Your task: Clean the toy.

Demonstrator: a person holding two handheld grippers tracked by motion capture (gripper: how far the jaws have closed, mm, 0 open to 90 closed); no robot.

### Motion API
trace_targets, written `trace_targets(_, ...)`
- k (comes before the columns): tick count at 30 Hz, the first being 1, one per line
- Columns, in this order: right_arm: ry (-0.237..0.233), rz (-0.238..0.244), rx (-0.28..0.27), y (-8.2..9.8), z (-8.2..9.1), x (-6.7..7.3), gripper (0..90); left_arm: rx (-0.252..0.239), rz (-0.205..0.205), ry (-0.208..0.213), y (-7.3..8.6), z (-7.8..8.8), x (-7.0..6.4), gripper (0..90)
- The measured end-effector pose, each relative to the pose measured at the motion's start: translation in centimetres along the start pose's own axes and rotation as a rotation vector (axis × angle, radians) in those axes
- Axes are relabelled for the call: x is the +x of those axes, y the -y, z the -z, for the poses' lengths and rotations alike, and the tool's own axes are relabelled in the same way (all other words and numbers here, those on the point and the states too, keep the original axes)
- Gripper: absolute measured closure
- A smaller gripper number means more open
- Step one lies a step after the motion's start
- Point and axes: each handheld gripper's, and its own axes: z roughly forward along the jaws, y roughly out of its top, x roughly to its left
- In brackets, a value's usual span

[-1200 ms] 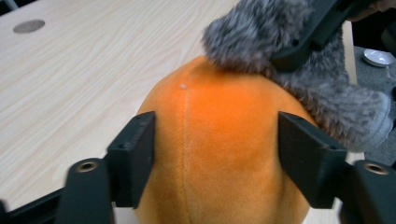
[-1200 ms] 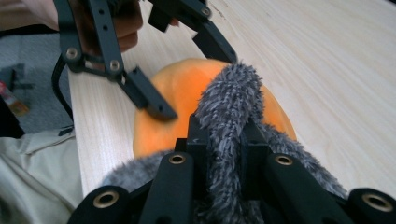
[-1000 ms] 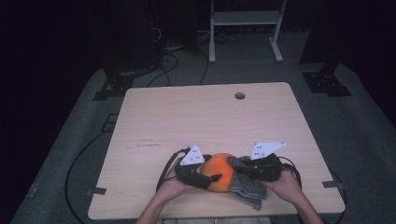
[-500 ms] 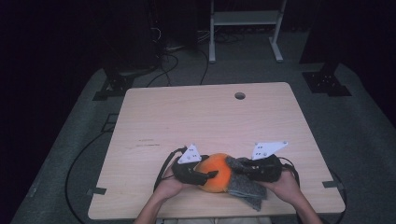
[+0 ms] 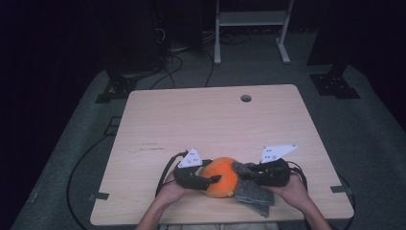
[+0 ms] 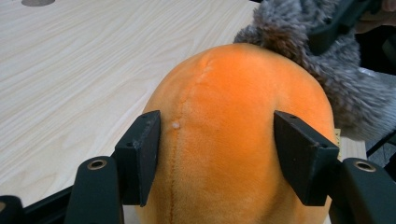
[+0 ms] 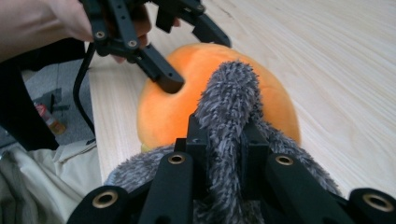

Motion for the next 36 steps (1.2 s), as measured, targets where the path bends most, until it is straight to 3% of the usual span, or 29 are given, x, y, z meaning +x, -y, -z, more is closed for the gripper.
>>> trace_targets(3,0.001,-0.014,0.029,0.6,-0.5,-0.4,77.4,-0.007,0.009,0.011,0.2,0.1,0.1,35.1)
trace_targets(6,0.048,-0.034,0.07,1.3,-0.3,-1.2,77.4,-0.01,0.004,0.017,0.2,0.0,0.0,34.3)
trace_targets(11,0.021,-0.032,-0.002,0.3,-0.1,-0.7,77.2,-0.009,0.009,0.046,-0.1,0.0,-0.3,27.9)
trace_targets(14,0.018,-0.026,0.016,0.3,-0.5,-0.6,77.2,0.034,0.087,0.043,-0.5,-0.2,0.5,13.7)
trace_targets(16,0.008,-0.029,0.003,0.2,-0.3,-0.7,77.1,0.046,0.112,0.061,-0.4,-0.9,0.5,11.5)
trace_targets(17,0.013,-0.027,0.002,0.0,-0.3,-0.6,77.1,0.039,0.09,0.048,-0.4,-1.1,0.2,16.6)
trace_targets(20,0.04,-0.025,-0.004,-0.3,-0.6,-0.6,77.0,-0.005,-0.025,-0.044,-1.2,-1.0,-1.0,33.8)
trace_targets(22,0.063,-0.03,-0.023,-0.5,-0.3,-0.9,77.0,-0.047,-0.109,-0.122,-1.5,-0.8,-1.6,37.5)
trace_targets(23,0.056,-0.049,-0.047,-0.6,-0.2,-1.0,77.0,-0.05,-0.132,-0.142,-1.5,-0.8,-1.7,37.6)
trace_targets(25,0.054,-0.06,-0.058,-0.6,-0.2,-1.3,77.0,-0.028,-0.126,-0.127,-1.1,-1.0,-1.4,36.7)
trace_targets(29,0.067,-0.084,0.01,0.5,-1.4,-1.9,77.0,-0.008,-0.071,-0.088,-0.2,-0.4,-0.4,34.9)
trace_targets(33,0.089,-0.107,0.052,1.4,-1.4,-2.4,76.9,-0.015,-0.036,-0.048,0.4,-0.2,0.1,34.2)
trace_targets(36,0.077,-0.108,-0.013,0.6,-1.0,-2.0,76.9,-0.022,-0.029,-0.041,0.6,-0.2,0.2,34.2)
